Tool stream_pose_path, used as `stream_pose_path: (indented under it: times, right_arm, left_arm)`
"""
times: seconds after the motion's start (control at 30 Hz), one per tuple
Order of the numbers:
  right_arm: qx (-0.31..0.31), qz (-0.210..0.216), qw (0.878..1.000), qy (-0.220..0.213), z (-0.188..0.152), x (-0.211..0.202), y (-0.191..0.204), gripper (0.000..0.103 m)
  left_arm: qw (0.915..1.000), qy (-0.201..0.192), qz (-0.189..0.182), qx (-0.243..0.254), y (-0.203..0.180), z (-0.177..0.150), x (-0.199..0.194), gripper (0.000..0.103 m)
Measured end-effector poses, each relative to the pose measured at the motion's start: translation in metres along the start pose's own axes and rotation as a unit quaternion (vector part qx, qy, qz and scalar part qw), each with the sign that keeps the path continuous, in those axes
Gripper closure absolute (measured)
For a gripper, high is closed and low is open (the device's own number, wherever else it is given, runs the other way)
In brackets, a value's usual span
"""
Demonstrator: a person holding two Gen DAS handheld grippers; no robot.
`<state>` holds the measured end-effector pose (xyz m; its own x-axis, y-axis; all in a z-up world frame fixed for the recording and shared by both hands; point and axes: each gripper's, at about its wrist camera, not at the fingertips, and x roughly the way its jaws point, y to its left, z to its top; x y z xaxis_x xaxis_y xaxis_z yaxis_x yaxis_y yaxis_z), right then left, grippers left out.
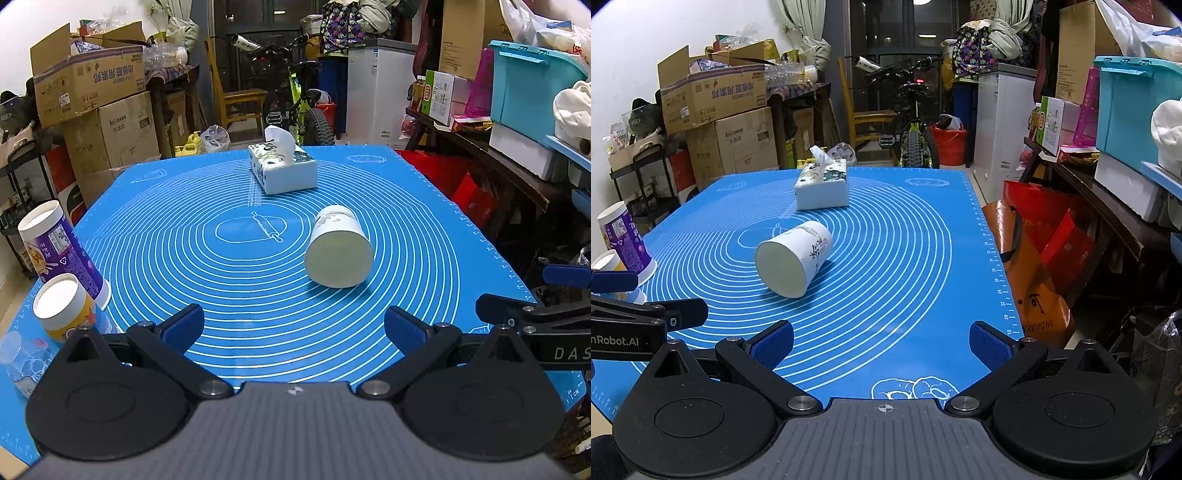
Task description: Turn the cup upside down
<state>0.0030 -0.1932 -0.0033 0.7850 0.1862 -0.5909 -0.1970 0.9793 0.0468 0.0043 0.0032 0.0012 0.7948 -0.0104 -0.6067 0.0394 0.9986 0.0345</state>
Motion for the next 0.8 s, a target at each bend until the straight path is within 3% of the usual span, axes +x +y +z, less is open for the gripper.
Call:
stream_pose_path:
  times: [0.8]
  right_arm:
    - [0.002, -0.001, 1.000, 0.001, -0.0001, 0.0000, -0.0039, 0.002]
  left_arm:
    - [1.0000, 0.003, -0.002, -0.004, 0.0001, 0.0019, 0.0012, 0.001]
